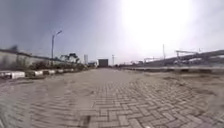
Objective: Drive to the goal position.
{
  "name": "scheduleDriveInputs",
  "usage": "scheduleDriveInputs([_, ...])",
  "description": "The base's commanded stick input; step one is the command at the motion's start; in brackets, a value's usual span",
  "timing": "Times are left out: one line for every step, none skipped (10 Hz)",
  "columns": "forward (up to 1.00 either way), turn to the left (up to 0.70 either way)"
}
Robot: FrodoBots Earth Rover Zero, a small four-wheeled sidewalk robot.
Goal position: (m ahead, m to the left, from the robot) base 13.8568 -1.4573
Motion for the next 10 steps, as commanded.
scheduleDriveInputs([1.0,0.0])
scheduleDriveInputs([1.0,0.0])
scheduleDriveInputs([1.0,0.0])
scheduleDriveInputs([1.0,0.0])
scheduleDriveInputs([1.0,0.0])
scheduleDriveInputs([1.0,0.0])
scheduleDriveInputs([1.0,0.0])
scheduleDriveInputs([1.0,0.0])
scheduleDriveInputs([1.0,0.0])
scheduleDriveInputs([1.0,0.0])
